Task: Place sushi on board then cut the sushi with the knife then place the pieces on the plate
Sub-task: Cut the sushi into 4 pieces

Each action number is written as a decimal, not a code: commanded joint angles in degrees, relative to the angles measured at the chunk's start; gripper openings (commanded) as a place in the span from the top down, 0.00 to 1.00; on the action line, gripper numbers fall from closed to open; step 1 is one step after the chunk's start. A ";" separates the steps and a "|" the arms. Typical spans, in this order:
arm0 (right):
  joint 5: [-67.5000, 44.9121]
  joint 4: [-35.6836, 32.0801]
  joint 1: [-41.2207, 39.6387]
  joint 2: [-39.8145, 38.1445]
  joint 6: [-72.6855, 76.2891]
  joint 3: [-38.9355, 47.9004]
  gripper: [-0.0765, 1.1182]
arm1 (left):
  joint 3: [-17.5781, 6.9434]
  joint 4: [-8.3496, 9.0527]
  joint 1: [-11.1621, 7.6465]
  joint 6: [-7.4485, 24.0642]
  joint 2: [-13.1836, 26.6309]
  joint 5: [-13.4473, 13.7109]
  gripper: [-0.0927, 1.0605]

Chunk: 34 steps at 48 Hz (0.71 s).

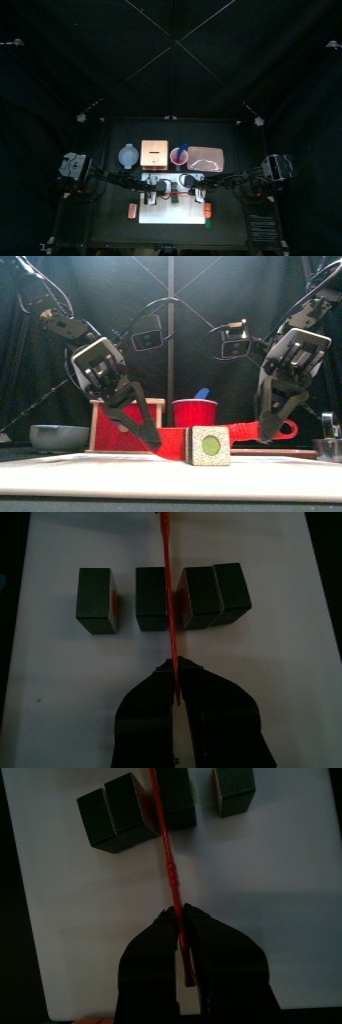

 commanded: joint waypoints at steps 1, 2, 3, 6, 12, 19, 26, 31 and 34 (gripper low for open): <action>-0.18 -0.09 -0.79 -0.97 0.26 -0.53 0.67 | -1.32 0.70 0.00 0.09 -0.62 -0.35 0.55; -0.18 0.00 -0.79 -0.97 0.18 -0.53 0.67 | -1.49 0.79 0.00 0.09 -0.70 -0.26 0.55; -0.18 0.00 -0.70 -0.97 0.18 -0.53 0.67 | -1.49 0.88 0.00 0.09 -0.70 -0.26 0.55; -0.18 0.09 -0.53 -1.14 0.26 -0.62 0.67 | -1.58 0.97 0.09 0.09 -0.88 0.00 0.55; 0.00 -0.09 -0.35 -1.85 0.18 -1.23 0.67 | -1.67 1.14 0.09 0.18 -1.93 0.00 0.55; 0.97 -0.35 -0.35 -2.81 0.18 -2.02 0.67 | -1.76 1.76 0.00 0.09 -3.43 0.00 0.55; 2.11 -1.05 -0.35 -4.39 0.18 -2.20 0.67 | -1.67 2.81 0.00 0.18 -5.36 0.00 0.55; 2.11 -1.58 -0.62 -5.63 0.18 -2.29 0.67 | -1.76 4.39 0.09 0.18 -6.42 0.00 0.55; 2.11 -1.67 -0.62 -6.50 0.18 -2.29 0.67 | -1.76 5.36 0.09 0.09 -6.94 0.00 0.55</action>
